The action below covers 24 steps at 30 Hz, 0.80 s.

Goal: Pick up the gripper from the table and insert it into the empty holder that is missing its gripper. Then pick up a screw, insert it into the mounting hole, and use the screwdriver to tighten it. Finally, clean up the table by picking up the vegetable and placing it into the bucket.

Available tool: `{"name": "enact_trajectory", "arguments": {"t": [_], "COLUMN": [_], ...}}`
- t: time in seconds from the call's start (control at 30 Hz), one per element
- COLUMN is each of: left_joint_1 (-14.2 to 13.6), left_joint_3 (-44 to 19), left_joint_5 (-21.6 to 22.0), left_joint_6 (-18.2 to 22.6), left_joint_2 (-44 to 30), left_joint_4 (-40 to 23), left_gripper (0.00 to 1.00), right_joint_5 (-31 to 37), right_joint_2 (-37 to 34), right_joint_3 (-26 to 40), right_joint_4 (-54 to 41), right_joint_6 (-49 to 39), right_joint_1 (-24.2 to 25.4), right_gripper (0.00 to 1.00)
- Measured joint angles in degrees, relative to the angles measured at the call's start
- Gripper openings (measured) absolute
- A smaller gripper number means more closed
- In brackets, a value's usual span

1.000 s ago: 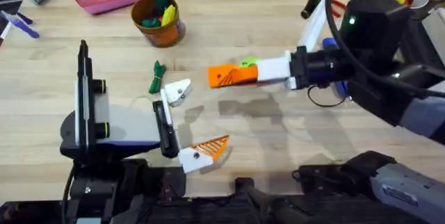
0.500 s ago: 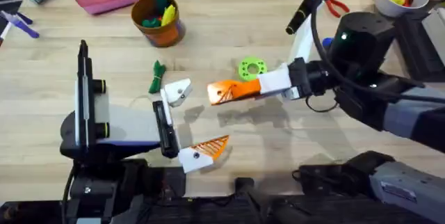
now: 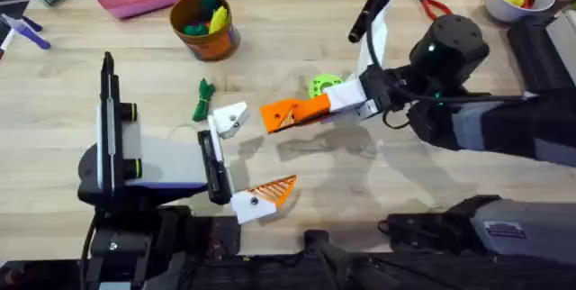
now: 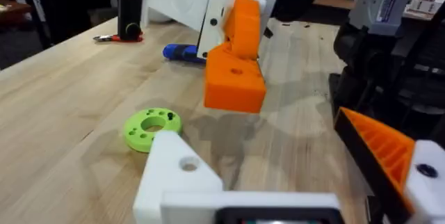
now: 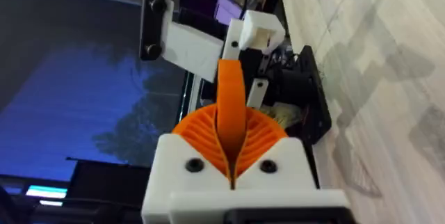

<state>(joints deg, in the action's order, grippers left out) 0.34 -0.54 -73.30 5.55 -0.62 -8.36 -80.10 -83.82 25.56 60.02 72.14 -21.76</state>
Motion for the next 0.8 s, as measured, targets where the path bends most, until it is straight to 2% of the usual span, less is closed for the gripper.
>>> {"name": "enact_trajectory", "arguments": {"t": [0.13, 0.37, 0.8], "left_joint_1": [0.0, 0.0, 0.0], "left_joint_3": [0.0, 0.0, 0.0], "left_joint_5": [0.0, 0.0, 0.0], "left_joint_6": [-0.01, -0.01, -0.01], "left_joint_2": [0.0, 0.0, 0.0], "left_joint_4": [0.0, 0.0, 0.0], "left_gripper": [0.985, 0.985, 0.985], "right_joint_5": [-1.11, -2.29, -0.94], "right_joint_2": [-3.66, -8.07, -9.21], "right_joint_3": [0.0, 0.0, 0.0], "right_joint_4": [5.11, 5.56, 5.63], "right_joint_6": [4.51, 7.15, 6.91], "right_joint_1": [0.0, 0.0, -2.84], "right_gripper": [0.01, 0.01, 0.01]}}
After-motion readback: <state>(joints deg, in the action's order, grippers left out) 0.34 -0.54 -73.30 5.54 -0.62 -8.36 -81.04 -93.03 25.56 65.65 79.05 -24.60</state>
